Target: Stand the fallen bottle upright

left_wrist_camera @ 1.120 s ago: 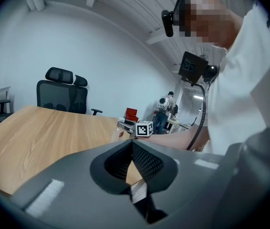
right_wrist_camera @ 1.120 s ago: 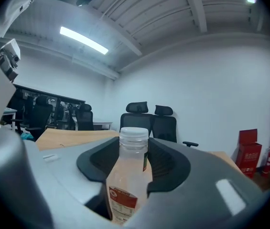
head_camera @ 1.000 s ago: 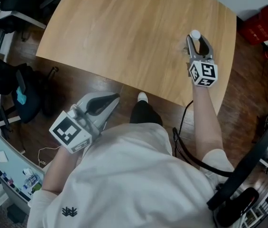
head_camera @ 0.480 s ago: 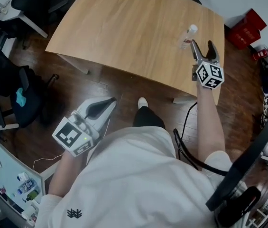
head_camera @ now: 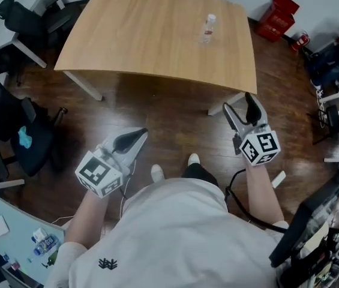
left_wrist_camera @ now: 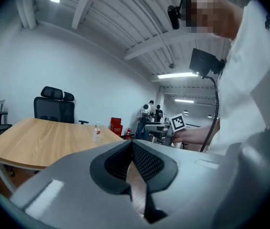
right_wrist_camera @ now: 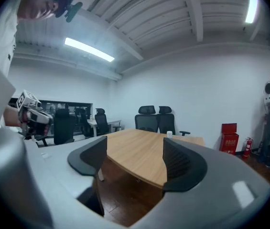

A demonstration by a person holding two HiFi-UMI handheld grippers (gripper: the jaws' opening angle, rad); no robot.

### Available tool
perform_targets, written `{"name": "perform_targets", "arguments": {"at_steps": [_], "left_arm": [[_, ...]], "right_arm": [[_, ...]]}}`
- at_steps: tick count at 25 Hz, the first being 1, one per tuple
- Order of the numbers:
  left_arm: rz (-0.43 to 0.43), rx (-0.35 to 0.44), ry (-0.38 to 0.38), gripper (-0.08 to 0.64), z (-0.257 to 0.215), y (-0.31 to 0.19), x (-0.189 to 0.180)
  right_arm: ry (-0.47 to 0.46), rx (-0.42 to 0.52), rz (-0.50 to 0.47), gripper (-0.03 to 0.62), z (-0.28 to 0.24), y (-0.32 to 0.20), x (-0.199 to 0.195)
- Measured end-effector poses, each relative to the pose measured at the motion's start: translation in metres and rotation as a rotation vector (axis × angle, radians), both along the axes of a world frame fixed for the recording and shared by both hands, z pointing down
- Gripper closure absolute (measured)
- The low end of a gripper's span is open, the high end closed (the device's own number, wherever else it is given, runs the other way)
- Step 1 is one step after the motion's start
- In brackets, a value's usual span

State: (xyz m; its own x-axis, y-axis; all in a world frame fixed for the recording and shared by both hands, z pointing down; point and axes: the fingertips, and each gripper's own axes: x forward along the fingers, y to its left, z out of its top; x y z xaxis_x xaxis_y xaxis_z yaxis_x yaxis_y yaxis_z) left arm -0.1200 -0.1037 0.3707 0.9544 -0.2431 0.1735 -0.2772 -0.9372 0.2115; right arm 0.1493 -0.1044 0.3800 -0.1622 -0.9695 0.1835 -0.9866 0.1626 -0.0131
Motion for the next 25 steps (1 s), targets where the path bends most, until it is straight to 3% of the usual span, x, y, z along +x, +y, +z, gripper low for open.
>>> {"name": "perform_targets", "arguments": {"at_steps": [3,10,13,16,25], "left_arm": [[0.028,0.003,-0.018,0.56,0.006,0.028,0.005],[0.037,0.064,-0.024,0.56,0.002,0.097,0.028],[0.019,0.047,-0.012,0.56,0.0,0.135,0.026],[0.054,0.034,-0.019,0.56,0.003,0.191,0.027],[0.049,-0.001,-0.064,0.56,0.017,0.296,0.028]], "right_arm": [[-0.004,-0.053,-0.019,0.232,0.003,0.057,-0.022],[0.035,-0.054,-0.103,0.236,-0.01,0.141,-0.044],[0.02,-0.039,-0.127,0.236,-0.009,0.177,-0.065],[0.001,-0.031,-0.14,0.236,-0.01,0.227,-0.081],[-0.009,-0.034,-0.192,0.236,-0.013,0.327,-0.086]]}}
